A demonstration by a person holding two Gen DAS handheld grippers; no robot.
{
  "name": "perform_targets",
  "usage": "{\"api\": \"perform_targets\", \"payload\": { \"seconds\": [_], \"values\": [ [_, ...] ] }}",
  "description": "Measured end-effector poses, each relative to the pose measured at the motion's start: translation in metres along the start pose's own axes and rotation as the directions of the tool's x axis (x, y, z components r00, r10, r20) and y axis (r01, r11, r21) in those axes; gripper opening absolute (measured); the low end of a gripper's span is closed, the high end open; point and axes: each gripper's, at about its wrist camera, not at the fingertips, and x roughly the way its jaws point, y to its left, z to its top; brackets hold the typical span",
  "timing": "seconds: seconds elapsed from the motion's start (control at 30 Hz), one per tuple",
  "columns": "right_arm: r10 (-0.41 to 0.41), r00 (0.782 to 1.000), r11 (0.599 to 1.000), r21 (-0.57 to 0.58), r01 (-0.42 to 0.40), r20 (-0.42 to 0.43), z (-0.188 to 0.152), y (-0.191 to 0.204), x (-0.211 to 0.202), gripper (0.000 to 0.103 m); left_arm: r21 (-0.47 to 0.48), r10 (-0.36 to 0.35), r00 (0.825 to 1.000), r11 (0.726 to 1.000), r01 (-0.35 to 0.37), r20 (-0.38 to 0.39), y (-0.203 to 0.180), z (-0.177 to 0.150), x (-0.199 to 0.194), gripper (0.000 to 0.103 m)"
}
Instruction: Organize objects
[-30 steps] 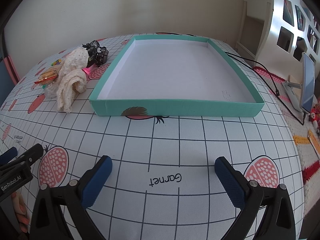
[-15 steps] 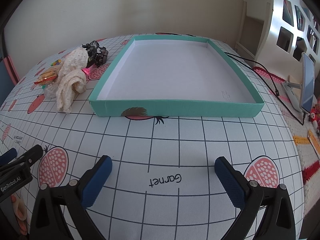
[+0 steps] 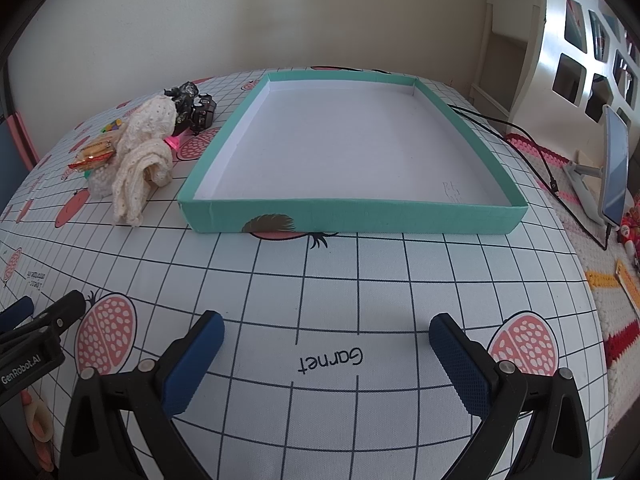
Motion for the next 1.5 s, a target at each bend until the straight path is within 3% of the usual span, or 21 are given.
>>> {"api": "perform_targets", "payload": {
  "seconds": [0.23,0.37,0.6,0.8,0.9,1.03,1.23,1.33,1.4,1.5],
  "values": [
    [0.003,1.0,1.0,0.013,-0.002,-0.014,0.009,-0.003,-0.005,0.103,0.009,-0.025,0.999,1.0,0.025,-0.034,0.0,0.005,-0.001,0.103],
    [0.059,0.996,0.998,-0.01,-0.059,0.067,0.032,0.002,-0.035,0.103,0.012,-0.048,0.999,0.999,0.049,-0.012,0.0,0.024,-0.016,0.103],
    [0.126,0.981,0.992,-0.049,-0.12,0.15,0.116,0.01,-0.083,0.103,-0.015,-0.046,0.999,0.999,0.046,0.004,0.01,0.105,-0.054,0.103],
    [0.199,0.968,0.98,-0.041,-0.195,0.154,0.186,0.027,-0.077,0.103,-0.104,-0.077,0.996,0.992,0.073,-0.041,0.02,0.179,-0.035,0.103],
    [0.236,0.966,0.972,-0.039,-0.234,0.107,0.206,0.039,-0.054,0.103,-0.093,-0.055,0.997,0.994,0.05,-0.053,0.019,0.201,-0.015,0.102],
    [0.297,0.954,0.954,-0.055,-0.294,0.046,0.198,0.053,-0.027,0.1,-0.092,-0.043,0.997,0.995,0.037,-0.058,0.016,0.209,0.004,0.101],
    [0.285,0.955,0.949,-0.118,-0.294,-0.085,0.185,0.078,0.003,0.089,-0.093,-0.062,0.992,0.994,0.052,-0.111,0.008,0.202,0.029,0.097],
    [0.306,0.942,0.938,-0.124,-0.323,-0.139,0.182,0.087,0.013,0.082,-0.105,-0.076,0.989,0.993,0.063,-0.125,0.003,0.204,0.038,0.097],
    [0.298,0.938,0.938,-0.13,-0.322,-0.174,0.18,0.092,0.022,0.08,-0.088,-0.051,0.99,0.995,0.039,-0.134,0.0,0.204,0.044,0.097],
    [0.301,0.927,0.935,-0.123,-0.334,-0.225,0.176,0.096,0.037,0.069,-0.09,-0.026,0.988,0.996,0.012,-0.151,0.0,0.202,0.054,0.095]
  ]
}}
